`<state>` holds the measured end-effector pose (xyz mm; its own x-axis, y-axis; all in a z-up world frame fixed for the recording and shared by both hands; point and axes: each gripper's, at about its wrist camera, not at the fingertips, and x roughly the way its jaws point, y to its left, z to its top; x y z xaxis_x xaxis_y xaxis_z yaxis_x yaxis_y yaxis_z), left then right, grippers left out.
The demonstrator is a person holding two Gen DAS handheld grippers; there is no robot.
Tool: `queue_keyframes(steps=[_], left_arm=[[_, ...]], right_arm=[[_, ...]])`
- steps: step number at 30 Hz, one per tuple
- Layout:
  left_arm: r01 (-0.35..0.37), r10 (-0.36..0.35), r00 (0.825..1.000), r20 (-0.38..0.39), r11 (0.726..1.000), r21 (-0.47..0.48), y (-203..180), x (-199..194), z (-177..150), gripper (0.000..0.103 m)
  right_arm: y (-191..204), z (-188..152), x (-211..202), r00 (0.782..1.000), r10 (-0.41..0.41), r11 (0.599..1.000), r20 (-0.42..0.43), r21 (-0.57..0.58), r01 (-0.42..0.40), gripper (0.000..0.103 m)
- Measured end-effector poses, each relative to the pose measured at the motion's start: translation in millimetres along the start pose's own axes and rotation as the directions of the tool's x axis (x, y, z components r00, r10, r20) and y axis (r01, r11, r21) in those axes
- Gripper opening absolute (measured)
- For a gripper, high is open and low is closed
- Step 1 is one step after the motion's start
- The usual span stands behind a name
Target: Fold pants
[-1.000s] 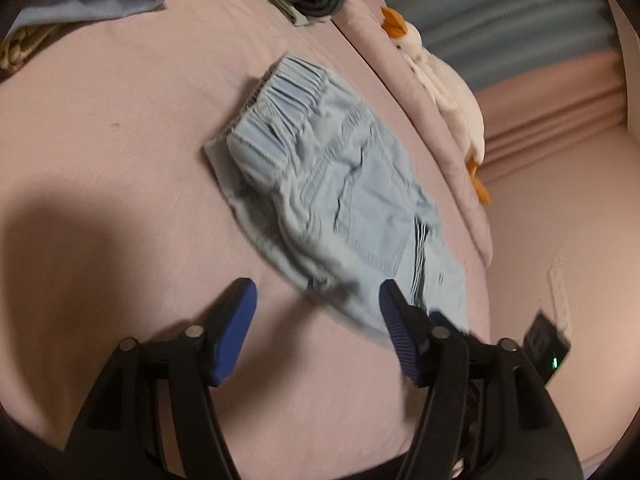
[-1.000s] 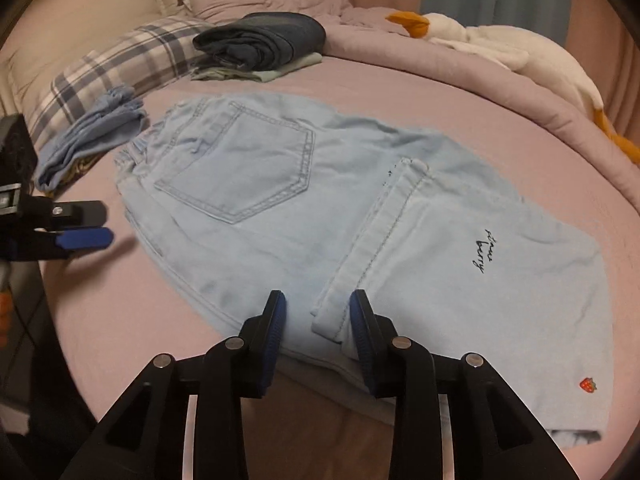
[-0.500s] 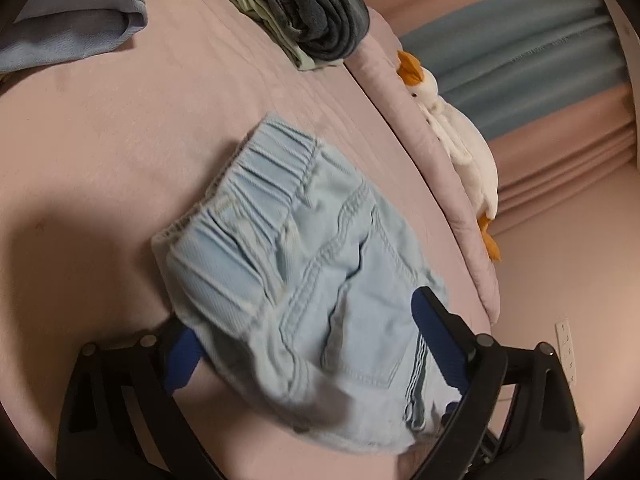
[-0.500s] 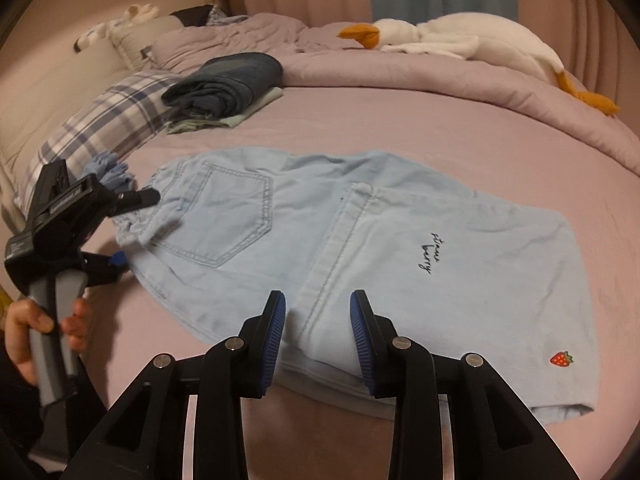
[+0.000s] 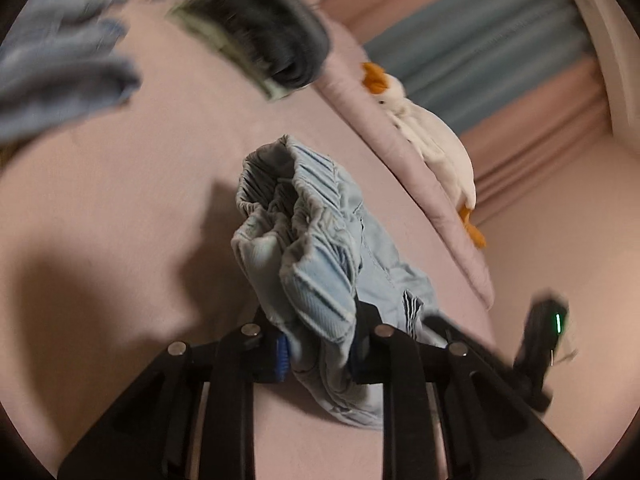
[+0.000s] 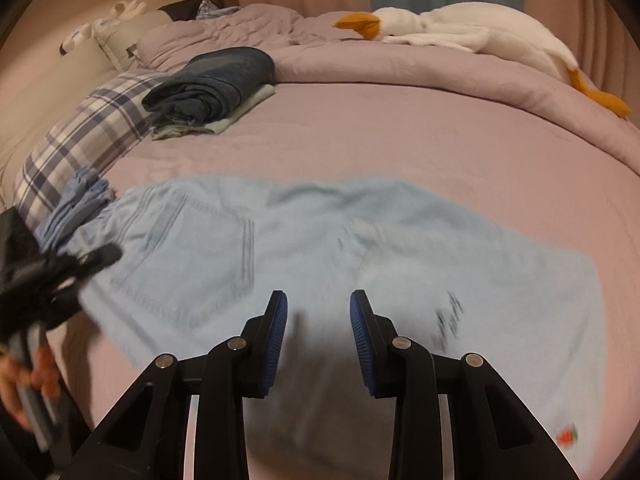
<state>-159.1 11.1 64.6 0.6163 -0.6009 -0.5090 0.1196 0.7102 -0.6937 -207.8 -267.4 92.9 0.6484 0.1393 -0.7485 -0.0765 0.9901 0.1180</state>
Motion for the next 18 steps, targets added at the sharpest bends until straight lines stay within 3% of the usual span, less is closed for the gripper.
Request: queue_keyframes(steps=[4, 8, 9, 15, 18], left_arm=[[-0.001, 0.000, 1.000, 0.009, 0.999, 0.042, -4, -2, 0, 0.021], [-0.011, 0.011, 1.000, -0.007, 0.999, 0.041, -1, 5, 3, 0.021], [-0.006, 0.006, 1.000, -0.011, 0.999, 0.035, 1, 5, 4, 0.021], [-0.011, 0.012, 1.000, -0.023, 0.999, 0.038, -1, 6, 5, 0.021], [-0.011, 0.012, 1.000, -0.019, 0.998, 0.059, -6, 6, 6, 0.021]], right_arm=[[6, 33, 35, 1.000, 0.000, 1.000, -0.022, -0.027, -0.001, 0.034], [3, 44, 88, 0.987, -0.024, 1.000, -0.161, -0.001, 0.024, 0.034], [6, 45, 91, 0.989, -0.038, 0.999, -0.141, -0.028, 0.035, 0.034], [18, 40, 62, 0.985, -0.061, 0.994, -0.163, -0.097, 0.045, 0.034], [27, 14, 33, 0.986, 0.001, 0.993, -0.166, -0.117, -0.021, 0.034]])
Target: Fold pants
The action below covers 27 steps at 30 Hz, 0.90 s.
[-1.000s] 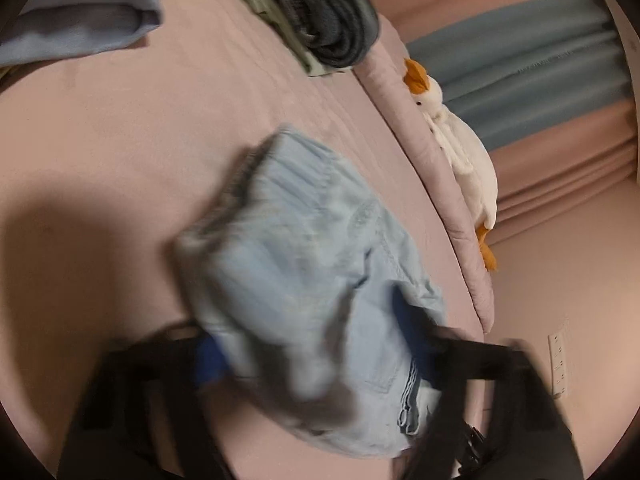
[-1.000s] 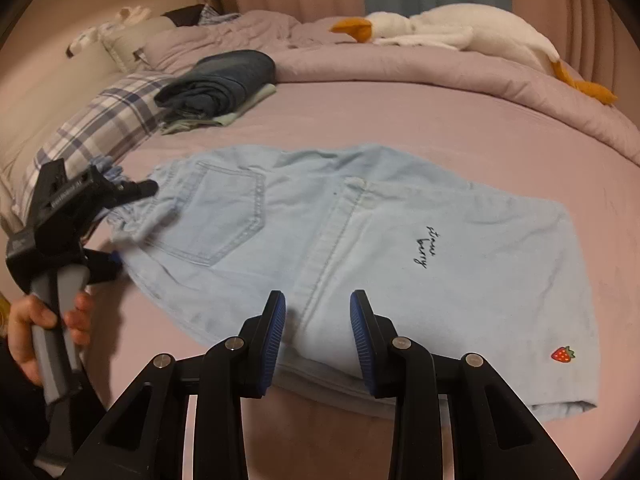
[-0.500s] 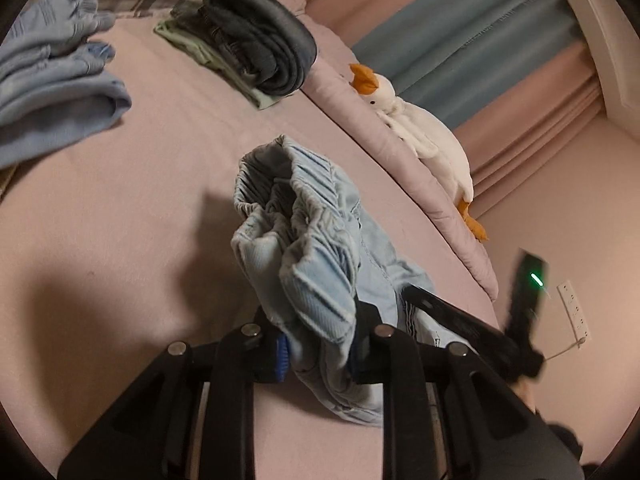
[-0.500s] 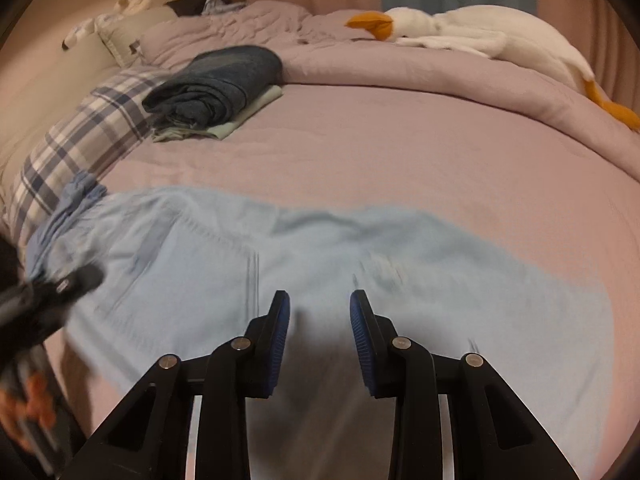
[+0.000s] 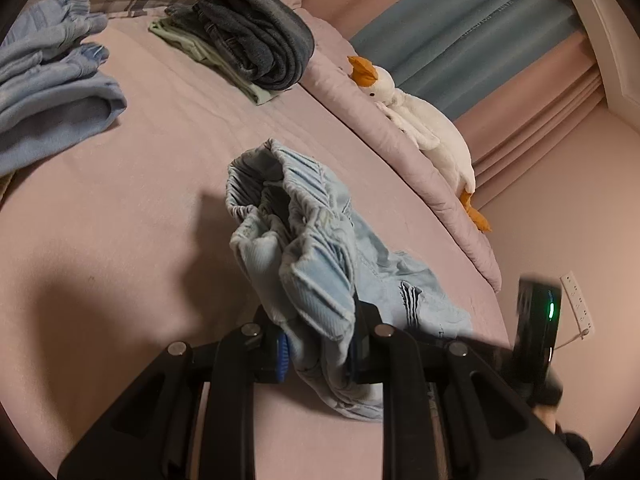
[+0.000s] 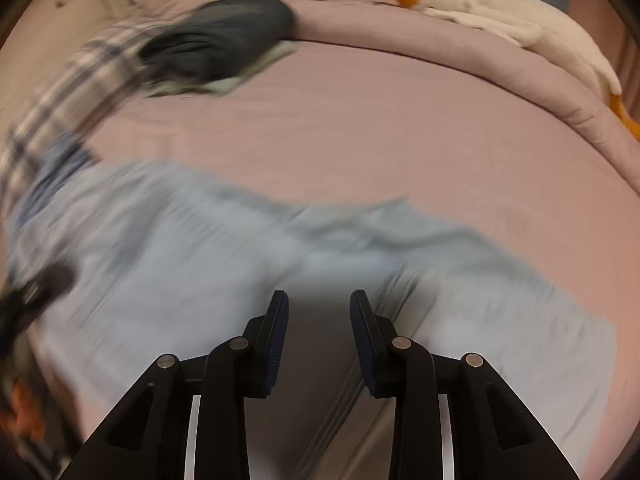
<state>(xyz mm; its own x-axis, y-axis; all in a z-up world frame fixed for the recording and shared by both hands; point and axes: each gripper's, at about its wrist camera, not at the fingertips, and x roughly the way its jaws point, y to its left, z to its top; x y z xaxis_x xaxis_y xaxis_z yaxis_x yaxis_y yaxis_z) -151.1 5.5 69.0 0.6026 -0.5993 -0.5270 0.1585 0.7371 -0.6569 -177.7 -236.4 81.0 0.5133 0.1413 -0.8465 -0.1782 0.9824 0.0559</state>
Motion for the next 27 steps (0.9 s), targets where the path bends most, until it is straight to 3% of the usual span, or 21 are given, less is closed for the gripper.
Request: queue_keyframes(steps=[4, 5, 9, 12, 14, 19, 23, 25, 27], left_arm=[[-0.018, 0.018, 1.000, 0.000, 0.999, 0.041, -10, 2, 1, 0.021], [-0.018, 0.018, 1.000, 0.003, 0.999, 0.045, -11, 1, 2, 0.021], [-0.023, 0.022, 1.000, 0.010, 0.996, 0.086, -21, -4, 4, 0.021], [-0.037, 0.037, 0.999, 0.004, 0.989, 0.144, -36, 0, 0, 0.021], [-0.035, 0.033, 0.999, 0.011, 0.983, 0.178, -48, -1, 1, 0.021], [-0.021, 0.010, 0.999, 0.041, 0.960, 0.281, -82, -9, 4, 0.021], [-0.005, -0.004, 1.000, 0.027, 0.942, 0.336, -106, -3, 1, 0.021], [0.007, -0.015, 1.000, 0.020, 0.929, 0.370, -119, 1, -3, 0.021], [0.025, -0.030, 1.000, 0.007, 0.915, 0.402, -132, 7, -6, 0.021]], right_arm=[[15, -39, 6, 0.995, 0.047, 0.998, -0.091, -0.029, -0.050, 0.034], [18, -44, 5, 0.998, 0.027, 0.998, -0.063, -0.054, -0.031, 0.034], [18, -56, -17, 0.998, 0.027, 1.000, -0.064, -0.004, -0.027, 0.034], [25, -83, -24, 0.996, 0.038, 0.999, -0.076, -0.013, -0.039, 0.034], [26, -97, -22, 0.999, 0.030, 0.999, -0.040, -0.025, -0.031, 0.034], [9, -100, -38, 0.993, 0.119, 0.990, -0.018, 0.075, -0.117, 0.034], [-19, -108, -75, 0.971, 0.188, 0.961, 0.150, 0.177, -0.214, 0.036], [-37, -112, -82, 0.967, 0.179, 0.948, 0.183, 0.231, -0.219, 0.044], [-49, -112, -76, 0.975, 0.148, 0.944, 0.168, 0.270, -0.190, 0.044]])
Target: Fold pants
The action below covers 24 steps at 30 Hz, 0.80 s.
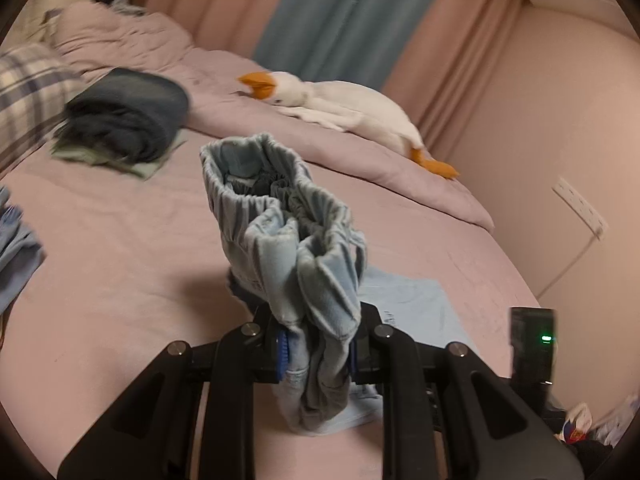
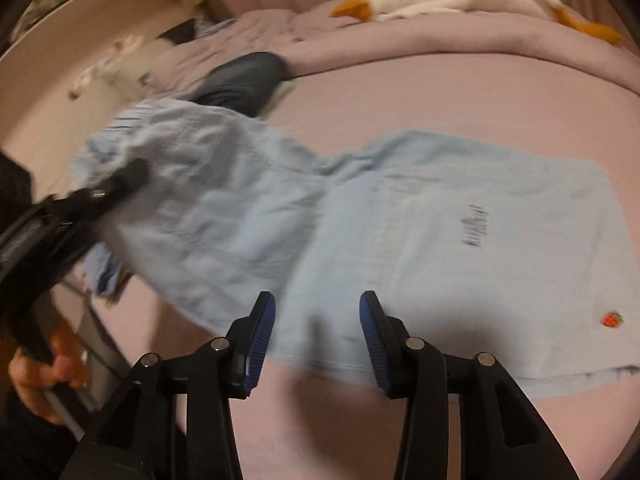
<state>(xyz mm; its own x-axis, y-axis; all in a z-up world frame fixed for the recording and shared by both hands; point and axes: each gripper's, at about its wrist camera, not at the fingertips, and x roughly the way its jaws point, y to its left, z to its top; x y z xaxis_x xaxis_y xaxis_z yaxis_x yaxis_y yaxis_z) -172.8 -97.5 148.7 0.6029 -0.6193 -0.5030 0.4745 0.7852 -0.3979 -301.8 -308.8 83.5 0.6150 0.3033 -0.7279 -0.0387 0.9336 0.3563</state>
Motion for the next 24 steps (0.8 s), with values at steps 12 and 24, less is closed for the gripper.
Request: queue_keyframes(steps=[12, 24], left_arm=[[0.084, -0.059, 0.991, -0.123, 0.974, 0.212, -70, 57, -14, 0.023], [0.176, -0.073, 0.931, -0.358, 0.948, 0.264, -77, 104, -62, 0.068]], right_arm=[[-75, 1, 5, 0.935, 0.292, 0.828, 0.202, 0.436, -0.353, 0.056], [-126, -20, 22, 0.723, 0.437, 0.360, 0.535, 0.633, -0.686, 0.072]])
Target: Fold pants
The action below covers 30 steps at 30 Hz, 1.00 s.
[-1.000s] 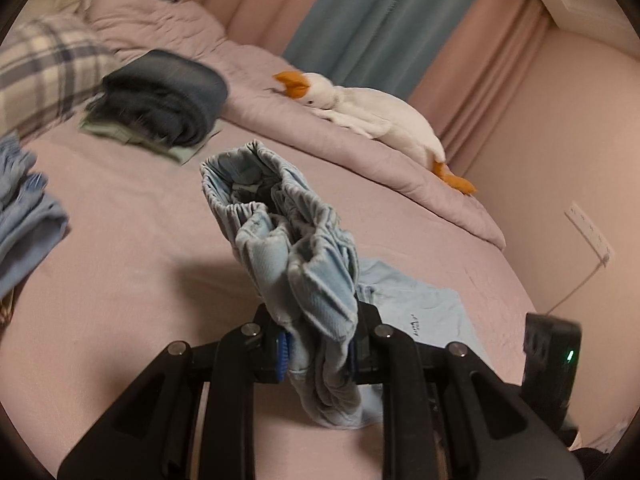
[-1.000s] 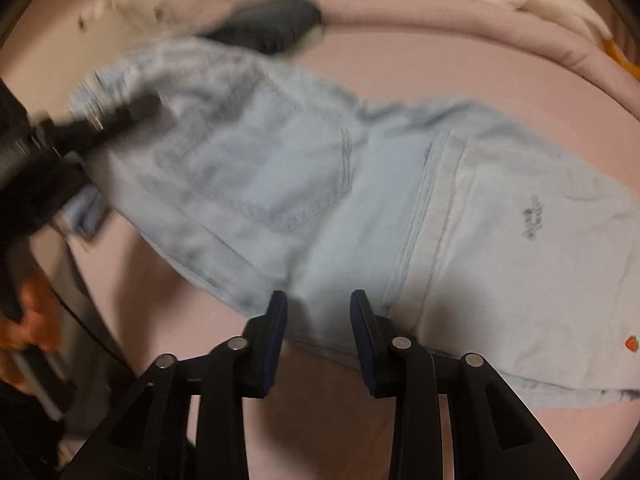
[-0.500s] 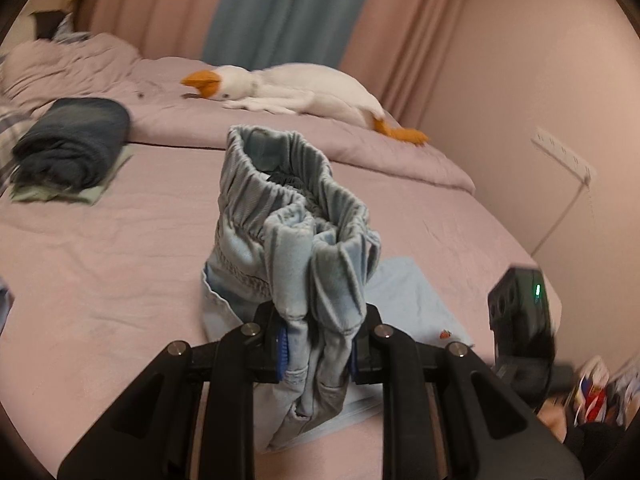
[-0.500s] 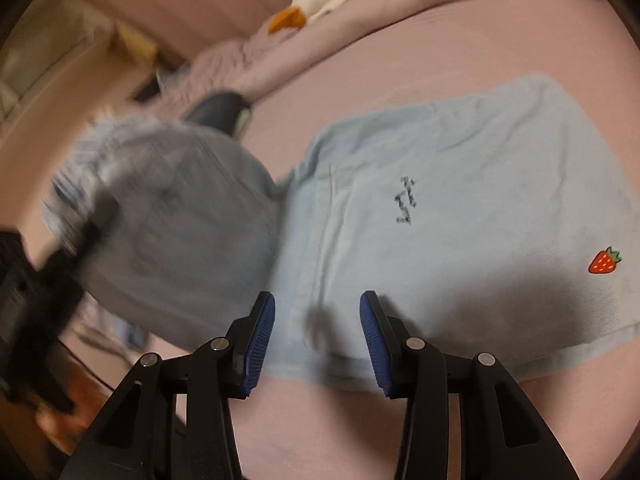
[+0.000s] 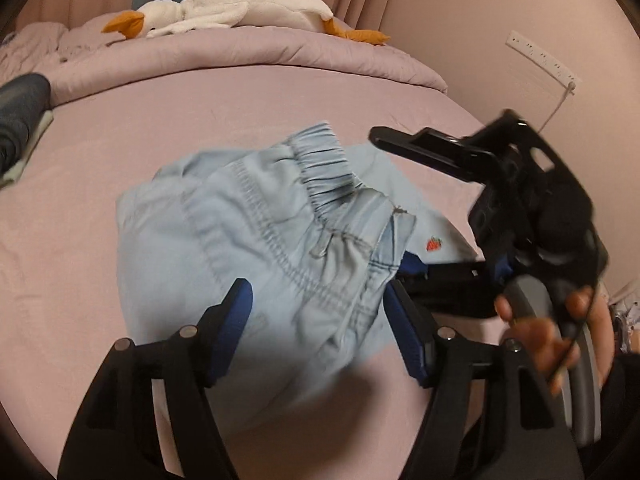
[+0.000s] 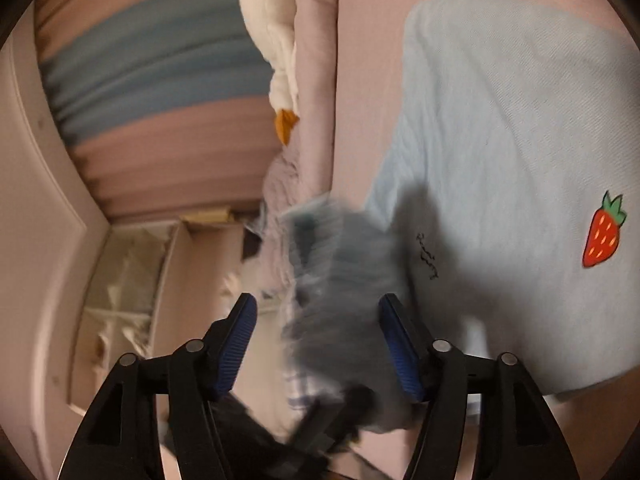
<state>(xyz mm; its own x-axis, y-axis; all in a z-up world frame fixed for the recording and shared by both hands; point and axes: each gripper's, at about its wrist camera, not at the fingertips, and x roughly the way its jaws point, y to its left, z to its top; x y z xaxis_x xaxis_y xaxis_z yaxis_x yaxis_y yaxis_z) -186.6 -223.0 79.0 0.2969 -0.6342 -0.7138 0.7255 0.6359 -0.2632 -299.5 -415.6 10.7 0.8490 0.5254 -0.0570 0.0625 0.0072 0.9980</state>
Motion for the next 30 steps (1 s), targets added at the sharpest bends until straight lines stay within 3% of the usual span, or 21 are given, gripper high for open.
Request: queue_keyframes(steps=[4, 7, 9, 11, 13, 17, 18, 21, 23, 26, 30], left_arm=[[0.004, -0.002, 1.000, 0.030, 0.996, -0.085, 26, -31, -22, 0.070], [-0.039, 0.048, 0.998, 0.046, 0.983, -0.177, 48, -53, -42, 0.077], [-0.035, 0.052, 0.997, 0.059, 0.967, -0.252, 67, -63, -56, 0.077], [-0.045, 0.066, 0.996, 0.055, 0.943, -0.331, 84, -71, -69, 0.077], [-0.053, 0.080, 0.995, 0.054, 0.921, -0.386, 98, -79, -81, 0.077], [-0.059, 0.094, 0.994, 0.055, 0.892, -0.449, 112, -88, -93, 0.077], [-0.059, 0.096, 0.994, 0.057, 0.889, -0.454, 112, -89, -93, 0.077], [-0.054, 0.092, 0.994, 0.063, 0.892, -0.448, 116, -91, -94, 0.077], [-0.051, 0.086, 0.994, 0.060, 0.898, -0.437, 113, -87, -92, 0.077], [-0.042, 0.069, 0.997, 0.047, 0.904, -0.426, 109, -82, -93, 0.077], [-0.041, 0.053, 0.998, 0.019, 0.915, -0.401, 103, -70, -85, 0.077]], right_arm=[[8, -2, 3, 0.991, -0.129, 0.990, -0.036, -0.056, 0.127, 0.072], [20, -3, 10, 0.947, -0.318, 0.936, -0.043, -0.176, 0.306, 0.072], [28, -10, 23, 0.904, -0.426, 0.876, -0.036, -0.267, 0.402, 0.071], [33, -16, 35, 0.855, -0.519, 0.801, -0.001, -0.351, 0.486, 0.061], [41, -23, 46, 0.792, -0.607, 0.687, 0.063, -0.460, 0.563, 0.040], [50, -29, 57, 0.738, -0.654, 0.539, 0.169, -0.580, 0.611, 0.033], [54, -31, 57, 0.737, -0.652, 0.524, 0.180, -0.595, 0.609, 0.032], [70, -29, 37, 0.772, -0.601, 0.534, 0.208, -0.614, 0.581, 0.030], [85, -19, 23, 0.782, -0.570, 0.534, 0.254, -0.609, 0.587, 0.030], [96, 3, -7, 0.774, -0.545, 0.540, 0.322, -0.571, 0.618, 0.030], [75, 27, -38, 0.745, -0.586, 0.566, 0.319, -0.498, 0.657, 0.030]])
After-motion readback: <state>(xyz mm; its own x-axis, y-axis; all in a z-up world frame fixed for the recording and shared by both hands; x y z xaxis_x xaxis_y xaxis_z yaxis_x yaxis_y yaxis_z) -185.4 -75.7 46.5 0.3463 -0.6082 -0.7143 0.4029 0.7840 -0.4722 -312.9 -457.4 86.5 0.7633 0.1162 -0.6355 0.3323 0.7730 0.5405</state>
